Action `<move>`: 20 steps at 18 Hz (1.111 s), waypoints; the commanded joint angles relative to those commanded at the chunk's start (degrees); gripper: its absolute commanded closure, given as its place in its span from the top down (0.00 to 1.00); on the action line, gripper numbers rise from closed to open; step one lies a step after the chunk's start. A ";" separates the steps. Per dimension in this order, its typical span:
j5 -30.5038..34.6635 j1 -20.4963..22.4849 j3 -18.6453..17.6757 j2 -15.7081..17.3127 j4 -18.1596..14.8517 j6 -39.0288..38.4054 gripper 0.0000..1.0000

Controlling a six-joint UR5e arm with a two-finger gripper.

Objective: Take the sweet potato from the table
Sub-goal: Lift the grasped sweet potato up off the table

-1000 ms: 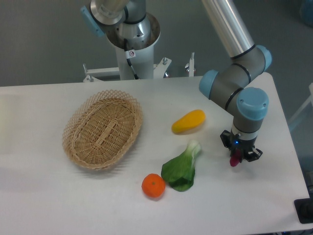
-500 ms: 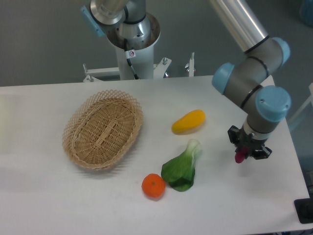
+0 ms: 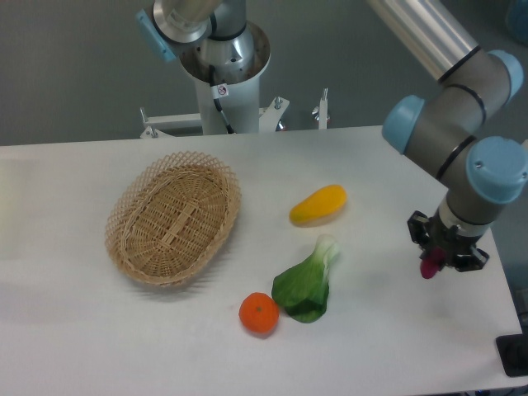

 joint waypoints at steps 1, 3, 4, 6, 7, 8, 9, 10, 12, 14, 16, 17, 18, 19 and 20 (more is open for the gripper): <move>-0.79 0.53 1.23 -0.09 -1.49 0.00 0.25; -1.41 0.71 4.04 -0.88 -3.61 0.00 0.25; -1.33 0.71 5.10 -1.40 -3.53 -0.09 0.25; -0.97 0.71 7.12 -2.72 -3.44 -0.17 0.25; -1.06 0.79 7.30 -2.90 -3.44 -0.09 0.25; -1.15 0.88 7.39 -2.99 -3.44 -0.09 0.25; -1.06 0.88 7.39 -3.08 -3.36 -0.09 0.25; -0.97 0.88 7.39 -3.34 -3.36 -0.17 0.25; -0.89 0.88 7.31 -3.34 -3.27 -0.35 0.25; -0.89 0.80 6.69 -3.17 -3.09 -0.26 0.26; -0.01 0.80 6.52 -3.08 -3.09 -0.26 0.26; 1.04 0.71 6.51 -3.08 -3.09 -0.35 0.26; 1.57 0.71 6.51 -3.08 -3.09 -0.35 0.26; 1.66 0.62 6.51 -3.08 -3.09 -0.35 0.26; 1.58 0.62 6.43 -3.08 -3.09 -0.35 0.26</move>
